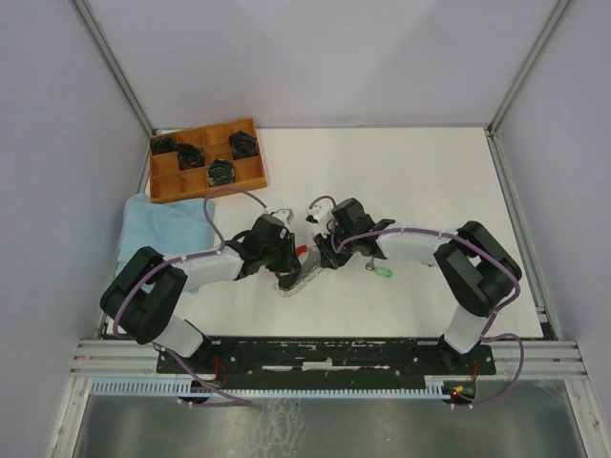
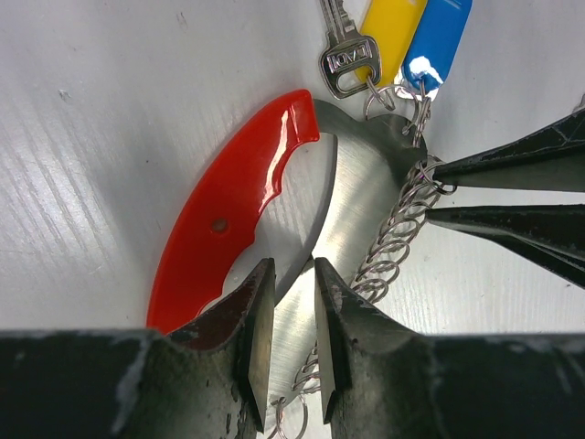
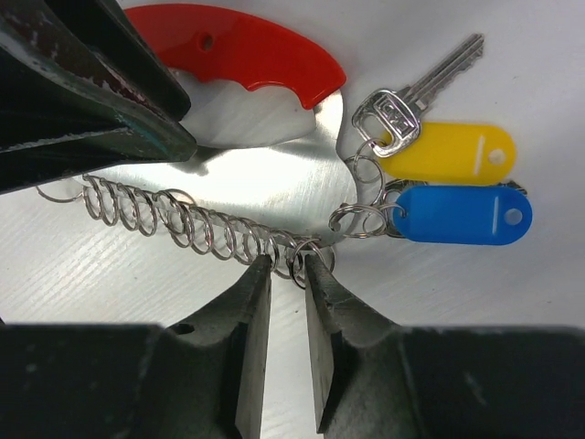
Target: Put the keys on the keyring
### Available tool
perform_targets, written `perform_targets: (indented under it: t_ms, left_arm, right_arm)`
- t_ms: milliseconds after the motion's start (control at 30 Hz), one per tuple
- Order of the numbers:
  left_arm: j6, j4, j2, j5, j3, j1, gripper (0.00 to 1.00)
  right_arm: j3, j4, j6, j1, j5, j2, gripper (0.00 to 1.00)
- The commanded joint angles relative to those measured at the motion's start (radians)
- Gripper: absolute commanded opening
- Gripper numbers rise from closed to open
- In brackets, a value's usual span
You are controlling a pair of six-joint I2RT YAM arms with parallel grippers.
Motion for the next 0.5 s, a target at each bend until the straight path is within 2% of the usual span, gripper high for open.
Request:
perform_targets:
  t_ms: [0,167,467]
  left_arm:
    - [-0.020,-0.009,-0.011,-0.005,-0.020,0.003,0.31]
    - [-0.020,-0.014,-0.012,-0.004,-0.023,0.002,0.31]
    - [-0.019,-0.016,-0.011,-0.003,-0.031,0.003,0.31]
  right_arm:
    - [0.039,-0.004,-0.018,0.001,0.026,0.001,0.29]
    - [0.056,-0.018,-0.020,-0.001,0.022,-0.003,0.23]
    - [0.078,-0.052,-0.034,-0.007,0.047,0.014,0.19]
